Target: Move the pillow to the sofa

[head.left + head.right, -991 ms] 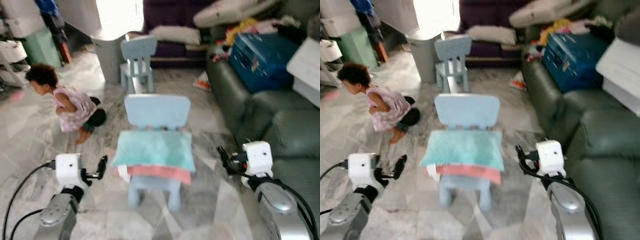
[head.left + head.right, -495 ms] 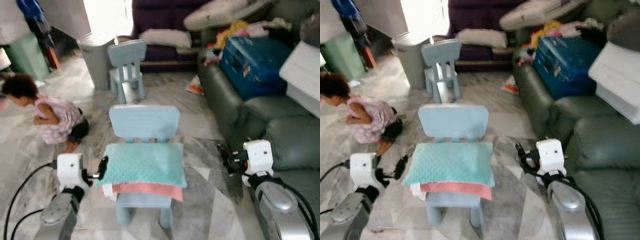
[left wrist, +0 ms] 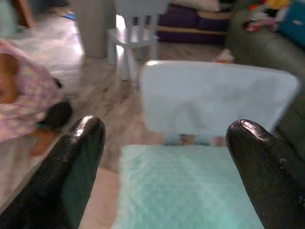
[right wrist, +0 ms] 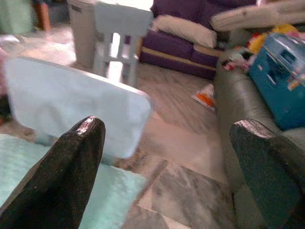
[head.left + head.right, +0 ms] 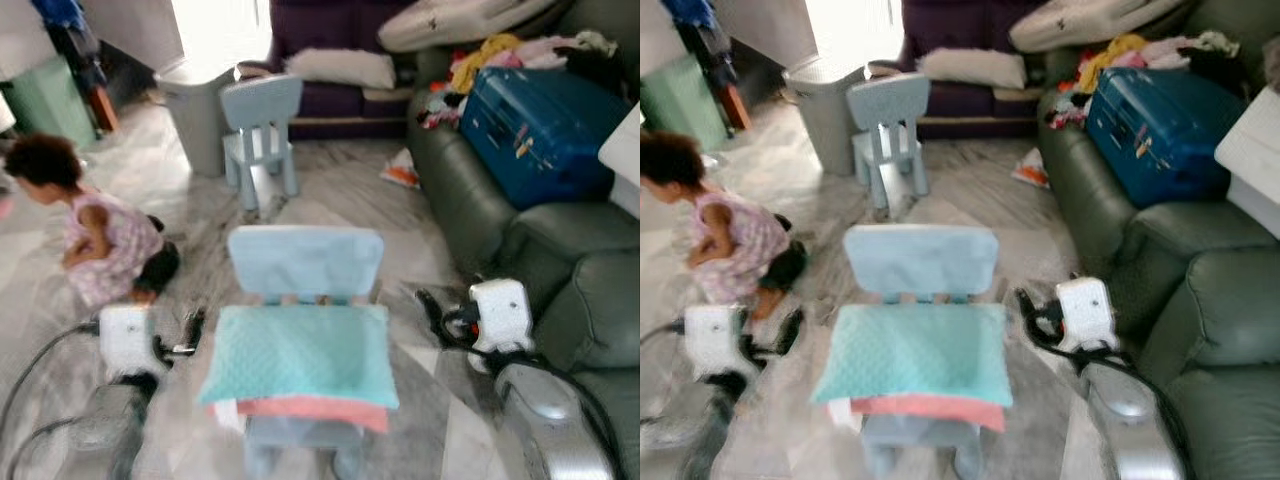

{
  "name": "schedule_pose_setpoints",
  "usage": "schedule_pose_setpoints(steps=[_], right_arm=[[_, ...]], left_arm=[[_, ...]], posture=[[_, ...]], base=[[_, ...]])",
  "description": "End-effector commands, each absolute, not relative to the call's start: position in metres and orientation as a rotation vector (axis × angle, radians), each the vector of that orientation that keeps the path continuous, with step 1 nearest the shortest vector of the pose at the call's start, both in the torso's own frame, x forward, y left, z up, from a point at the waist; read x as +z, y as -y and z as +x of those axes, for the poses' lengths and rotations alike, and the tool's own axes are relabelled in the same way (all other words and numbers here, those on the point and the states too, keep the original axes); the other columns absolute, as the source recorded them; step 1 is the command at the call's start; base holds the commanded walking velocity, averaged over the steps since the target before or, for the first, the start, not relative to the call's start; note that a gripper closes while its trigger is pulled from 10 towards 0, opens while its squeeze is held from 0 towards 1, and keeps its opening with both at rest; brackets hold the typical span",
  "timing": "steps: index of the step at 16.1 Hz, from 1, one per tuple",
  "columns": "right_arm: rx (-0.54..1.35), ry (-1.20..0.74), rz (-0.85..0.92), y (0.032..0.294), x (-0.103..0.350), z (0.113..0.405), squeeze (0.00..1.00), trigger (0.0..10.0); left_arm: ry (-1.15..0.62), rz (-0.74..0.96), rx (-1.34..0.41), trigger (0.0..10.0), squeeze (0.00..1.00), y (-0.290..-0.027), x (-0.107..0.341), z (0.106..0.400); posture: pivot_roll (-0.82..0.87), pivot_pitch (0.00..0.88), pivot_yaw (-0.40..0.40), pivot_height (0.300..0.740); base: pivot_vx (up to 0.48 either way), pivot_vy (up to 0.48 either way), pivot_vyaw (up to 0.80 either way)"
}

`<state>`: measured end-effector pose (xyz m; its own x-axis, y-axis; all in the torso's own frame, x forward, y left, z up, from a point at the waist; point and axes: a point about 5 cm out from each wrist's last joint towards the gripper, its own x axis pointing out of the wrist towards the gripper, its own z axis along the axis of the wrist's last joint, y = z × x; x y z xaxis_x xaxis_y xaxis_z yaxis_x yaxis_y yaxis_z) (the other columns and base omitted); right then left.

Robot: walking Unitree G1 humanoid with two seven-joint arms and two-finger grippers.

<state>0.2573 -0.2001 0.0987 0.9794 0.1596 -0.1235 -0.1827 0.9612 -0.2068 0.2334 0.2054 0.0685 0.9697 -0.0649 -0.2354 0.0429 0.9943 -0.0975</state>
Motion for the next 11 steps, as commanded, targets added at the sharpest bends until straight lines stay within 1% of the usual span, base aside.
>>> schedule_pose_setpoints(steps=[1,6,11], right_arm=[[0.184,-0.079,-0.209,0.194,0.104,0.260,0.00,10.0],[0.181,-0.064,-0.195,0.193,0.107,0.260,0.00,10.0],[0.170,-0.084,-0.166,0.195,0.105,0.257,0.00,10.0]], left_arm=[[-0.239,-0.062,-0.028,10.0,0.00,-0.216,0.072,0.233],[-0.262,-0.062,-0.038,10.0,0.00,-0.210,0.066,0.237],[-0.285,-0.063,-0.075,10.0,0.00,-0.204,0.061,0.233]], posture=[[-0.09,0.000,0.008,0.740],[-0.10,0.000,0.009,0.740],[-0.10,0.000,0.009,0.740]], base=[[0.000,0.000,0.00],[0.000,0.000,0.00],[0.000,0.000,0.00]])
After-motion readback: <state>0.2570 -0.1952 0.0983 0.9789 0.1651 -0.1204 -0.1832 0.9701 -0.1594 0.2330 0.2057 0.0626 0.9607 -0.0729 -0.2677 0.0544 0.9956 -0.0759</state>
